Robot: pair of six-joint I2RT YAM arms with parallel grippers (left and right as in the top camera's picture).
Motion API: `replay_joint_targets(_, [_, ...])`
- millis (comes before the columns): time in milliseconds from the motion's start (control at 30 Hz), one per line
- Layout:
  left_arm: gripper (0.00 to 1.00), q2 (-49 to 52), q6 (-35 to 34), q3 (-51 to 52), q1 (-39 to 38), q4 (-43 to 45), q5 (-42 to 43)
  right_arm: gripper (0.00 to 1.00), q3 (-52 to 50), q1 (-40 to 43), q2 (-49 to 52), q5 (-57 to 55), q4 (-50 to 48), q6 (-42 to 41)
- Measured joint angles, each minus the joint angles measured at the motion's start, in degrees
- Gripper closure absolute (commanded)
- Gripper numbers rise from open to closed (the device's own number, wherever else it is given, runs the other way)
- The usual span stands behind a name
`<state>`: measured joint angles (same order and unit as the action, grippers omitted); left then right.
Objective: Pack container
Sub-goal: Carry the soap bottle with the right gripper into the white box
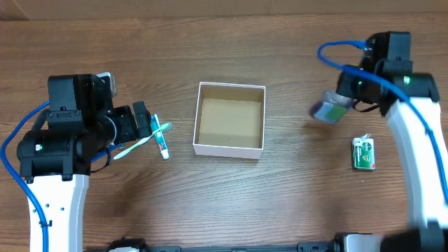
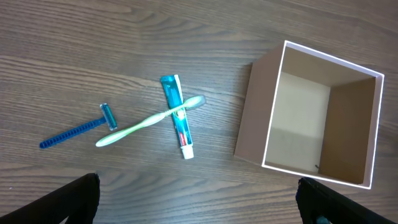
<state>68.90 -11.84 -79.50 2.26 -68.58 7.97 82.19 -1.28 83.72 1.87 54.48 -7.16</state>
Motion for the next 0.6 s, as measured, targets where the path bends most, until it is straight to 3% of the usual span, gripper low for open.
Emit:
replay_joint_targets(267, [0.00, 0.00, 0.00, 0.00, 0.00, 0.02, 0.00, 0.96, 1.22, -24.61, -10.51, -1.88, -6.54, 1.20])
replay_joint_targets(433, [0.00, 0.00, -0.02, 0.00, 0.00, 0.00, 0.00, 0.96, 1.22, -35.89, -5.99, -8.33, -9.01, 1.18])
replay_joint_targets(600, [0.00, 0.00, -0.02, 0.00, 0.00, 0.02, 0.00, 0.96, 1.22, -39.01, 3.82, -11.91, -13.66, -0.52])
